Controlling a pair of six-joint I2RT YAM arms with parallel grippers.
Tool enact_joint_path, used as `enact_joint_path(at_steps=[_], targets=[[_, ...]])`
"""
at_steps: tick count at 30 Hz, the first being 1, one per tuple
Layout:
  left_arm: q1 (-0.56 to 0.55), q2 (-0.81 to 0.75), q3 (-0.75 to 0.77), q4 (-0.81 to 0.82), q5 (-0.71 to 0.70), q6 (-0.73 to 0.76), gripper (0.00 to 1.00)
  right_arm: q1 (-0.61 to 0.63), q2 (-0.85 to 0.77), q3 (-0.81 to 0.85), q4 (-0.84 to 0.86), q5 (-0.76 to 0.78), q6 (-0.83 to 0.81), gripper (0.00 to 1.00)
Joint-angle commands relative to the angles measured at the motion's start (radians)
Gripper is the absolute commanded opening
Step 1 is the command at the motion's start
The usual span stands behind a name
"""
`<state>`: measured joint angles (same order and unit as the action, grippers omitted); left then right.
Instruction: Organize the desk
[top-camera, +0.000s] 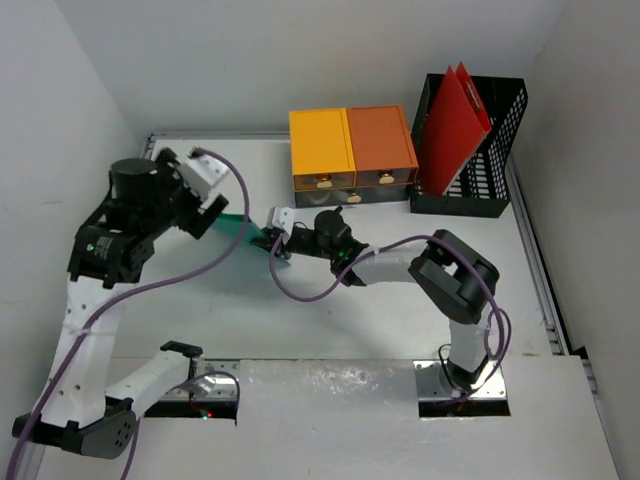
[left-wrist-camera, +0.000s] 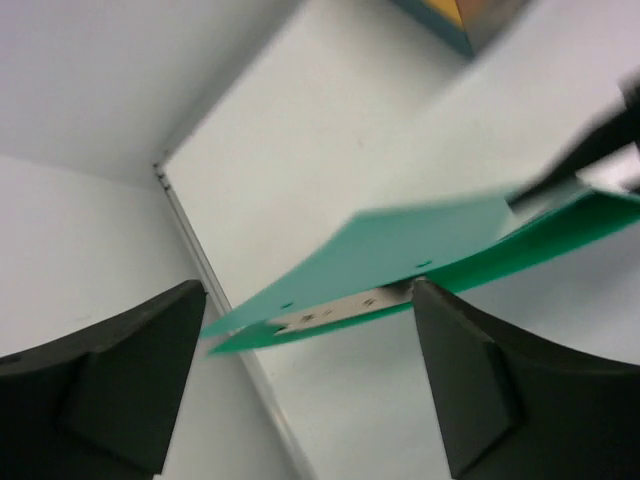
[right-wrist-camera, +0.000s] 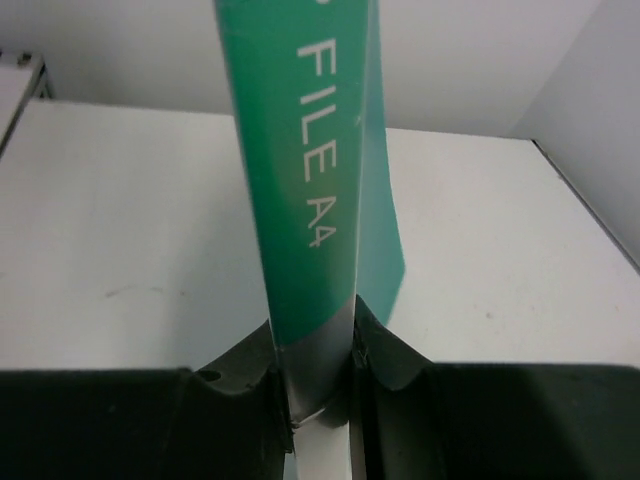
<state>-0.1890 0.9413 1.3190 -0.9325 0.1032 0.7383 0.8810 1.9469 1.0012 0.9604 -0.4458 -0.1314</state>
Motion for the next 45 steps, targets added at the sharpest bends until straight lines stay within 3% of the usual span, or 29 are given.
enact_joint_path(at_steps=[1,3,10,22,25,28,36,45], targets=[[0.0,-0.018,0.17,0.126,-0.092,-0.275,0.86,0.009,-0.106,-0.054,0.034,0.076,0.166,0.0],[0.002,-0.012,0.215,0.123,-0.138,-0.35,0.92,0.009,-0.16,-0.085,0.011,0.122,0.187,0.0],[0.002,-0.012,0.312,0.153,-0.286,-0.435,0.97,0.007,-0.341,-0.176,-0.109,0.252,0.222,0.0],[0.005,0.001,0.301,0.204,-0.444,-0.441,1.0,-0.017,-0.529,-0.182,-0.276,0.265,0.262,0.0],[0.005,0.016,0.258,0.234,-0.48,-0.447,1.0,-0.071,-0.548,-0.057,-0.44,0.246,0.282,0.0],[0.005,0.051,0.264,0.239,-0.513,-0.48,1.0,-0.207,-0.537,0.074,-0.5,0.181,0.357,0.0],[0.006,0.063,0.292,0.316,-0.52,-0.519,1.0,-0.347,-0.582,0.341,-0.629,0.19,0.299,0.0],[0.006,0.117,0.214,0.345,-0.455,-0.487,1.0,-0.701,-0.703,0.546,-0.692,0.312,0.317,0.0]])
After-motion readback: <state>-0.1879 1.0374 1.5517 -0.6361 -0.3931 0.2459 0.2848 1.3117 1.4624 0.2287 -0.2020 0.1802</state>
